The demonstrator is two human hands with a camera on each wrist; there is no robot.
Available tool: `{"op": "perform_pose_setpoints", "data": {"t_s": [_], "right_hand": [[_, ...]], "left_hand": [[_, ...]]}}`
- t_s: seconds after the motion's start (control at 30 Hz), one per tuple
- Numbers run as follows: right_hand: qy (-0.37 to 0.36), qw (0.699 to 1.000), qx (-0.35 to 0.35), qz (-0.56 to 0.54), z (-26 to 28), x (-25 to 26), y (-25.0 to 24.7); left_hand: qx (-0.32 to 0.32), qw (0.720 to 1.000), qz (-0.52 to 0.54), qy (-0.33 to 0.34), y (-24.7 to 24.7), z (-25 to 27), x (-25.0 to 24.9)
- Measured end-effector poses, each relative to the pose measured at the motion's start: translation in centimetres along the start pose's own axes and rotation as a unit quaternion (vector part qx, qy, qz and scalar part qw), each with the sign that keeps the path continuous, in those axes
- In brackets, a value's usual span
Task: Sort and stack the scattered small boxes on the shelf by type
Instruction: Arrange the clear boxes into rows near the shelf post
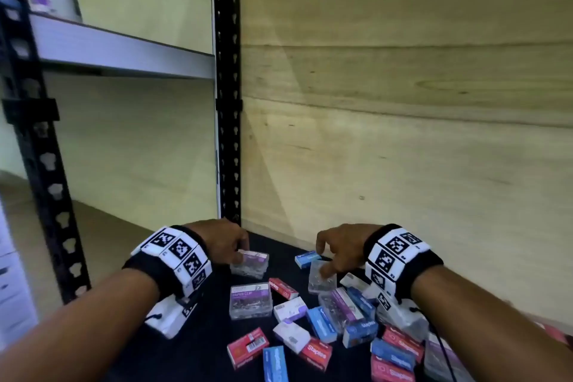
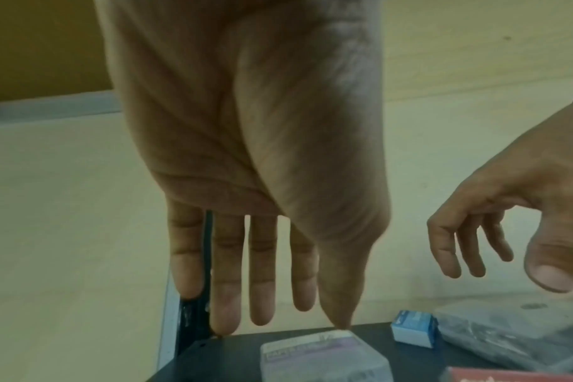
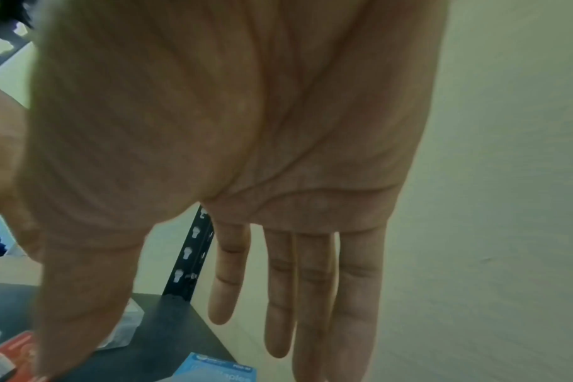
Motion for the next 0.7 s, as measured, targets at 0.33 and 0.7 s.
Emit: {"op": "perform_pose_setpoints", "data": {"t_s": [0.33, 0.7], "right_hand": [[0.003, 0.999, 0.046, 0.029, -2.5, 1.1, 0.8], [-0.015, 0.995, 0.073, -0.062, -3.4, 1.3, 0.8]], "left_hand": [[0.076, 0.997, 0.026, -0.008, 2.0, -3.4, 1.1], [0.073, 0.996, 0.048, -0.008, 1.8, -4.2, 1.6]]}}
Point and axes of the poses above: each hand's wrist, its own z-axis away from the middle knuckle, its own y-axis out of the palm, x = y × z, the point moved 1 cm from there along -z, towards the middle knuckle, and after that the axes turned 1 degree about -x, right-handed, at the moved point
